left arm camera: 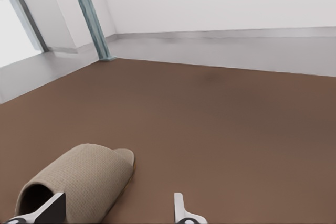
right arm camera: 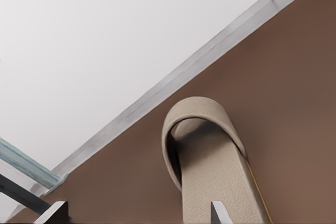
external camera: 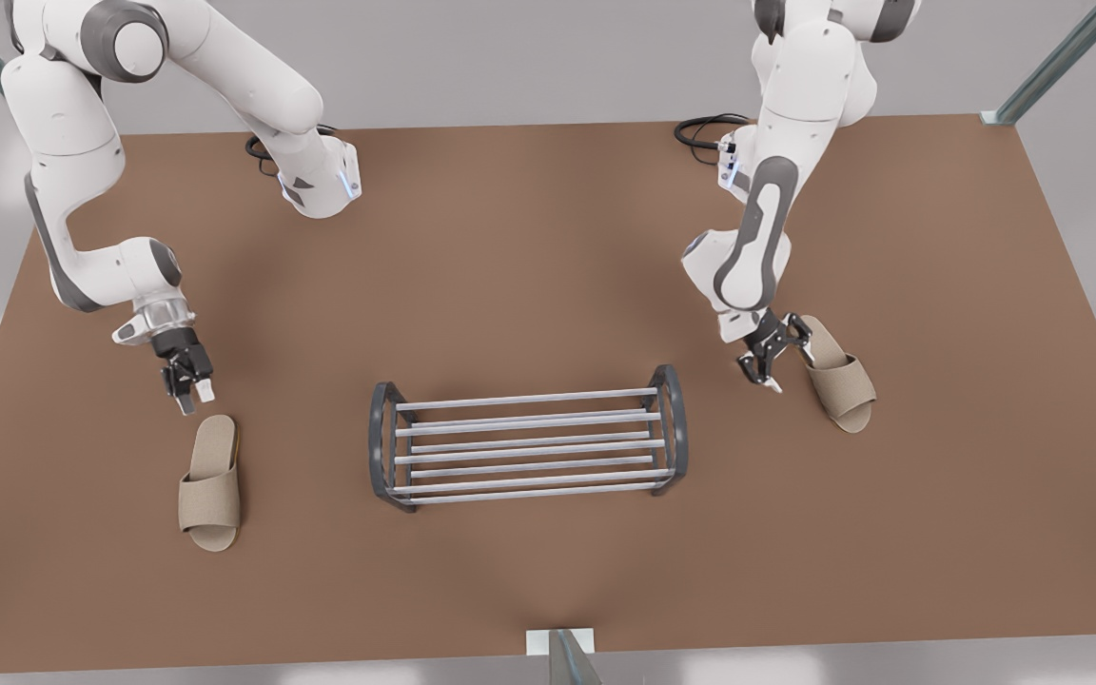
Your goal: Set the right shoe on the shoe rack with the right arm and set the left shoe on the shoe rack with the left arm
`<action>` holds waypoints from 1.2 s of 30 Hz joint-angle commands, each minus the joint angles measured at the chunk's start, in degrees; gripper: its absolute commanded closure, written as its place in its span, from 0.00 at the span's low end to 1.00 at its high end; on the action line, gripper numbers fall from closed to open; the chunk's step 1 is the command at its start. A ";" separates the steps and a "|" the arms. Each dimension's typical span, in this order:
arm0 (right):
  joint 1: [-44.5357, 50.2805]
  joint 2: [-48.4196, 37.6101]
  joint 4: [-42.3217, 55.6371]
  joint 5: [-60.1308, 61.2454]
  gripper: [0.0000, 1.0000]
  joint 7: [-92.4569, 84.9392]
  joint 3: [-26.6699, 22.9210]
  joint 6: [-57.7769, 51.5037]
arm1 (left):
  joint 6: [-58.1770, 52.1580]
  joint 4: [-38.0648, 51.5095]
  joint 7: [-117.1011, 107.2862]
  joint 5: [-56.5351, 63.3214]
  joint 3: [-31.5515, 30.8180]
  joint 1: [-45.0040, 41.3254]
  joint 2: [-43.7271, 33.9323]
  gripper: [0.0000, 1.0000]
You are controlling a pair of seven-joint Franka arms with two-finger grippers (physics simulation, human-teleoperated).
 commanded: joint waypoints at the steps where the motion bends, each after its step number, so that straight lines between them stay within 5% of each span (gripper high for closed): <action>1: 0.20 0.27 0.13 1.01 0.00 -51.96 0.05 -0.01 | 4.30 -0.51 -64.90 4.79 0.94 -0.02 0.39 0.00; 4: -0.23 0.53 0.13 1.01 0.00 -56.11 0.13 -0.36 | 4.30 -1.65 -64.90 6.29 2.34 -0.02 1.97 0.00; 8: -1.73 0.97 -1.01 1.89 0.00 -12.95 1.72 -5.28 | 4.47 -2.35 -64.99 9.63 3.04 0.42 3.02 0.00; 14: -2.43 2.64 -0.84 1.98 0.00 -10.41 2.07 -6.07 | 5.53 -2.00 -64.99 16.04 5.07 2.27 4.34 0.00; 15: -2.34 2.38 -0.58 1.89 0.00 -10.83 2.33 -5.90 | 5.97 -1.65 -64.99 16.75 5.15 2.88 4.61 0.00; 17: -2.34 2.20 -0.05 1.98 0.00 -49.49 2.68 -4.75 | 6.05 -1.04 -64.99 17.19 5.07 3.67 5.49 0.00; 20: -2.61 2.55 -0.05 2.07 0.00 -66.56 2.77 -4.93 | 6.14 -0.07 -64.90 17.71 5.07 4.38 6.89 0.00; 36: -5.42 9.06 9.62 1.54 0.00 -66.74 2.07 -3.79 | 9.04 3.97 -64.46 19.56 4.98 7.28 12.08 0.00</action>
